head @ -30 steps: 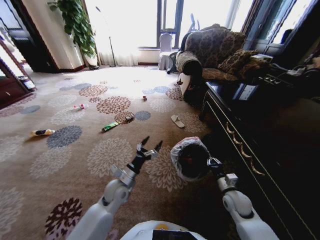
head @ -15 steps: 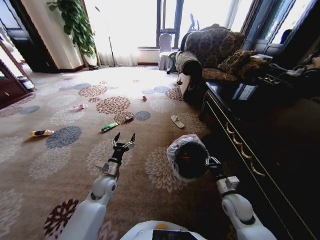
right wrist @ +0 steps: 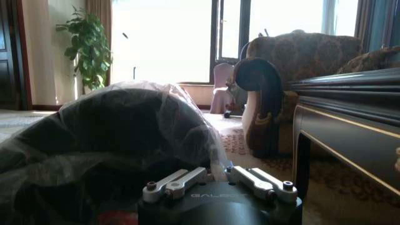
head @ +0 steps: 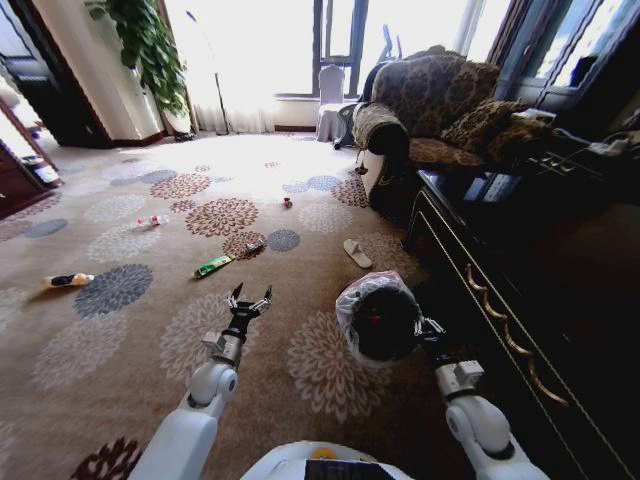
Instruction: Pick up the trash from the ground and place it into the trash bin.
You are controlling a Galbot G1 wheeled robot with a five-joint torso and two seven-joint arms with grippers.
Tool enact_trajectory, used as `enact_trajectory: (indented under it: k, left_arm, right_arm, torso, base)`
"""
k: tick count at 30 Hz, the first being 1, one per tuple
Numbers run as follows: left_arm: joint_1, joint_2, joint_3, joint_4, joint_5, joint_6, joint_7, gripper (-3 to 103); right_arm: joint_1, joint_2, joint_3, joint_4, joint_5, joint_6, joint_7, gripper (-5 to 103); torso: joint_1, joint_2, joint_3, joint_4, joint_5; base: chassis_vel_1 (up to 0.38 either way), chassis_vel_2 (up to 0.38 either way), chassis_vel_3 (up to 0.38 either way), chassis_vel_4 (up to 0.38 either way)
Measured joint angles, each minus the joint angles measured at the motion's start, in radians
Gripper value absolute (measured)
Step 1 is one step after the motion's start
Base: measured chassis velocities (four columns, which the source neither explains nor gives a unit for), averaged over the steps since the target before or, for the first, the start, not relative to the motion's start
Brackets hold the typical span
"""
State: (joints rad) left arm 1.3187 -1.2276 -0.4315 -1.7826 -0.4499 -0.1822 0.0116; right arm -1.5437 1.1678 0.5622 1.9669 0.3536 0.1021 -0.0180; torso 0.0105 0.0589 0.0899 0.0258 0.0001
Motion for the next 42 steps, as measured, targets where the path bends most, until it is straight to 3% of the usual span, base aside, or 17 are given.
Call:
enact_trajectory:
  k: [5, 8, 11, 21, 27, 35, 42]
  left_arm:
    - [-0.014, -0.006, 0.008, 0.022, 0.0, 0.006, -0.001, 100]
    - [-0.023, -0.005, 0.008, 0.037, -0.002, 0.007, -0.001, 100]
    - [-0.028, -0.003, 0.006, 0.047, -0.004, 0.008, -0.005, 100]
    - [-0.06, 0.016, 0.02, 0.109, -0.021, 0.01, -0.006, 103]
    - [-0.085, 0.022, 0.034, 0.147, -0.024, 0.012, -0.004, 97]
    - [-0.098, 0.031, 0.047, 0.185, -0.025, 0.013, 0.009, 102]
    - [-0.139, 0.038, 0.071, 0.236, -0.025, 0.014, 0.028, 98]
  right_arm:
    - [-0.018, 0.001, 0.001, 0.004, 0.001, 0.015, 0.0, 0]
    - [-0.024, 0.002, -0.001, 0.006, 0.001, 0.024, 0.0, 0]
    - [-0.028, 0.008, -0.005, 0.004, 0.0, 0.038, 0.0, 0]
    - [-0.018, 0.01, -0.01, 0.001, 0.005, 0.049, 0.0, 0]
    - [-0.029, 0.012, -0.003, 0.009, 0.009, 0.055, 0.0, 0]
    - [-0.039, 0.011, 0.008, 0.015, 0.014, 0.062, 0.0, 0]
    - [-0.055, 0.013, 0.011, 0.022, 0.017, 0.067, 0.0, 0]
  torso:
    - [0.0, 0.0, 0.0, 0.0001, 0.0007]
    - [0.0, 0.0, 0.0, -0.0001, -0.0011]
    - [0.001, 0.0, 0.0, 0.0, 0.0004]
    - [-0.001, 0.0, -0.001, -0.0002, -0.0001]
    - [0.0, 0.0, 0.0, -0.0001, 0.0001]
    - [0.0, 0.0, 0.0, -0.0001, -0.0001]
    - [0.0, 0.0, 0.0, -0.0001, 0.0]
  base:
    - [-0.326, 0.326, 0.326, -0.329]
    - [-0.298, 0.267, 0.304, -0.307]
    - [-0.158, 0.176, 0.209, -0.188]
    - [0.005, 0.009, -0.01, 0.015]
    - [0.0, 0.0, 0.0, 0.0]
    - [-0.049, 0.044, 0.047, -0.052]
    - [-0.152, 0.153, 0.16, -0.15]
